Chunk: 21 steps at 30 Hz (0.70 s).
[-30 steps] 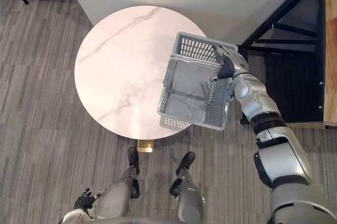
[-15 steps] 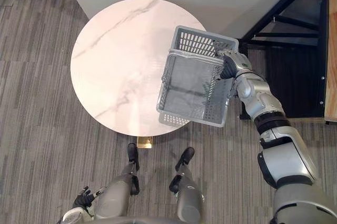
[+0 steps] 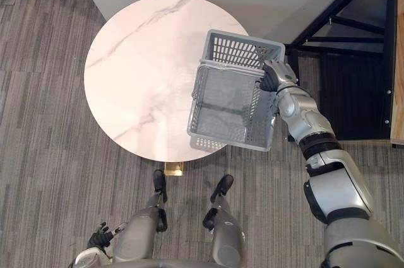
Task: Pick vegetable in the basket
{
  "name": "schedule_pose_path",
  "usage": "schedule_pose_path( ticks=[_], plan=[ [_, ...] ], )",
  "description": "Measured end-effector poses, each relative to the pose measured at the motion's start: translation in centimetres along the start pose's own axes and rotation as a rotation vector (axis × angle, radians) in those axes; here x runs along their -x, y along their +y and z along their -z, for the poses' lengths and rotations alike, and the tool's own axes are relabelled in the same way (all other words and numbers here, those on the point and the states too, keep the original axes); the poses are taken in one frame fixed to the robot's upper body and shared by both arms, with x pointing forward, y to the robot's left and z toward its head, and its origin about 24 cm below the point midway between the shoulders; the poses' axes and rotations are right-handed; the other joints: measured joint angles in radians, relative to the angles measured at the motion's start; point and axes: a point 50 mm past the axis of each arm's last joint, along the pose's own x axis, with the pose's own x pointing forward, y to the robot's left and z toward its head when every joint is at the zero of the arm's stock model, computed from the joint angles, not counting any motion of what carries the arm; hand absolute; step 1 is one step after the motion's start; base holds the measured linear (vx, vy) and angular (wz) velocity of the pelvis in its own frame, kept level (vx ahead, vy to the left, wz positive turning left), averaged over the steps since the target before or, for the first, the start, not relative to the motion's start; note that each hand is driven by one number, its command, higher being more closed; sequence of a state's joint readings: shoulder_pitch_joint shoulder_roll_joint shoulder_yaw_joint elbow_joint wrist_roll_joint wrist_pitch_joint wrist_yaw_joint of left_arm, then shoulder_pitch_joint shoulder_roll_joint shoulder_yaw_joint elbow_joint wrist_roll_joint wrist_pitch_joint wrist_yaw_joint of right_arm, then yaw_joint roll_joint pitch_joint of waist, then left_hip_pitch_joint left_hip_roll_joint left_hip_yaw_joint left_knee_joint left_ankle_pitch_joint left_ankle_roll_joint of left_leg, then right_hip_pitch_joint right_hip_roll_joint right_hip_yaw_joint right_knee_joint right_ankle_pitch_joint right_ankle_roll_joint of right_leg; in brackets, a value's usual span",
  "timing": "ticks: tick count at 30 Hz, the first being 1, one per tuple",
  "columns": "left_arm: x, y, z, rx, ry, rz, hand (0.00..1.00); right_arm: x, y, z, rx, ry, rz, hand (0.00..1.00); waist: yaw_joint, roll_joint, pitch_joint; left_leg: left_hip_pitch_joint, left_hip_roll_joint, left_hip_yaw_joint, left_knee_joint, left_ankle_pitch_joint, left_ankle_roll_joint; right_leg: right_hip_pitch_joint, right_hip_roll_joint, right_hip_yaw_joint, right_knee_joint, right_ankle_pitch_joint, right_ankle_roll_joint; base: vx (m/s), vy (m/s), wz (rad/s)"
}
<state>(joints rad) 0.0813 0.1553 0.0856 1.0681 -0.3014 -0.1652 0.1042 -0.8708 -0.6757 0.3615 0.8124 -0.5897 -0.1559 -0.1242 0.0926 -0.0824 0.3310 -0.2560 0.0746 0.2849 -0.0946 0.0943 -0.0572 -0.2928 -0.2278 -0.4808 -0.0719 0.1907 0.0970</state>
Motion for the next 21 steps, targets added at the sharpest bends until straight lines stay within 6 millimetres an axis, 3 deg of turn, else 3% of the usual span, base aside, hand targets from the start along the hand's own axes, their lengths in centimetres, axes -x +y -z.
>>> schedule_pose_path(
  ticks=[9,15,21],
  plan=[
    [0.0,0.0,-0.1,-0.033,-0.002,-0.002,0.00,0.5,2.3,-0.8,0.026,-0.030,-0.076,1.00,-0.001,-0.007,-0.001,0.069,0.001,0.014,0.000,-0.009,-0.004,0.060,0.001,0.015,-0.003,0.000,0.000,0.04,0.005,-0.04],
    [-0.1,0.8,-0.1,-0.095,0.009,-0.014,0.00,2.6,4.5,-1.9,0.058,-0.127,-0.145,1.00,-0.010,-0.035,-0.018,0.126,0.010,0.040,-0.001,-0.017,-0.007,0.106,0.015,0.046,-0.018,-0.001,0.000,0.05,-0.007,-0.14],
    [0.5,2.4,1.6,-0.123,0.072,-0.040,0.00,5.8,6.5,-2.2,0.085,-0.236,-0.256,1.00,-0.026,-0.068,-0.126,0.147,0.017,0.055,-0.001,-0.022,-0.013,0.124,0.025,0.053,-0.029,-0.001,0.001,0.07,-0.012,-0.06]
  ],
)
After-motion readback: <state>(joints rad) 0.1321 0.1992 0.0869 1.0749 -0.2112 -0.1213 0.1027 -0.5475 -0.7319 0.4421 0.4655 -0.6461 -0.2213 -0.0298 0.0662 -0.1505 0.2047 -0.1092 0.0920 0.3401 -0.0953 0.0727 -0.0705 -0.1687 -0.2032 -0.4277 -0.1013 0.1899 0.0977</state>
